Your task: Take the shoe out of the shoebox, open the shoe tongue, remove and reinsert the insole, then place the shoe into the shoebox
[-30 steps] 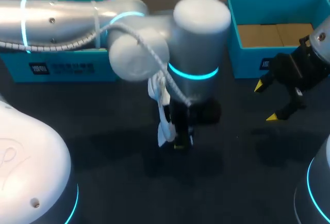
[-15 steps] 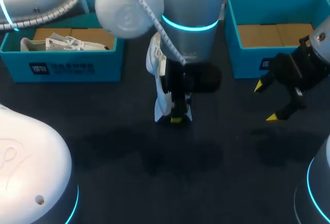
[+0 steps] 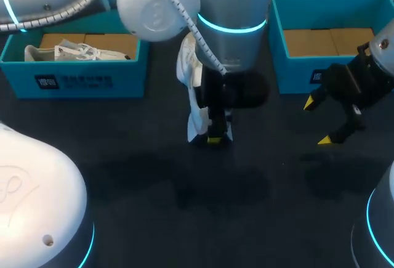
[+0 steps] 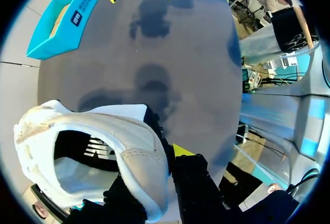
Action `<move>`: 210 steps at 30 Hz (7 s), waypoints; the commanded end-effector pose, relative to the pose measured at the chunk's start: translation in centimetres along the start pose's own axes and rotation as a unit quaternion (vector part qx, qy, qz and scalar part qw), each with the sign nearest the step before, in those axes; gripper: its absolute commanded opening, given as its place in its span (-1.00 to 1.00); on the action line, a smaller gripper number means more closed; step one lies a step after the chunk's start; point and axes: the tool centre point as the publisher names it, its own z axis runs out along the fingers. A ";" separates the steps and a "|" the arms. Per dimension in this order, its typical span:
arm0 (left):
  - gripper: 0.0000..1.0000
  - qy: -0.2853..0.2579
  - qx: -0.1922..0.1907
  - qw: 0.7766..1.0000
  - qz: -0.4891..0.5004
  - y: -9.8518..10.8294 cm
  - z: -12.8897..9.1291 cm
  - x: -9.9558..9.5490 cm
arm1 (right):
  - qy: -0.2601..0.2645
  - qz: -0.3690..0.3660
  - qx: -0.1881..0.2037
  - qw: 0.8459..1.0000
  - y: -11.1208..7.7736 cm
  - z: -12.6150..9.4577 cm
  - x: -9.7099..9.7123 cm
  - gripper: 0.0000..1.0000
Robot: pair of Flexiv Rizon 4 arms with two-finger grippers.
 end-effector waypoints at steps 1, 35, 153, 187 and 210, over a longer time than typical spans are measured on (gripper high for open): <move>-1.00 -0.003 -0.010 1.000 -0.001 -1.6 -0.2 -0.1 | -0.001 0.001 0.002 1.000 0.0 0.1 0.1 1.00; -1.00 0.015 -0.008 0.999 0.052 9.5 -4.6 -13.2 | -0.001 0.001 0.002 1.000 0.0 0.1 0.1 1.00; -1.00 -0.009 -0.088 0.936 0.341 46.7 -4.1 -48.5 | -0.001 0.001 0.002 1.000 0.0 0.1 0.1 1.00; -1.00 -0.009 -0.154 0.685 0.712 48.4 -5.8 -50.8 | -0.001 0.001 0.002 1.000 0.0 0.1 0.1 1.00; -1.00 0.001 -0.143 0.690 0.709 47.3 -3.9 -52.3 | -0.001 0.001 0.002 1.000 0.0 0.1 0.1 1.00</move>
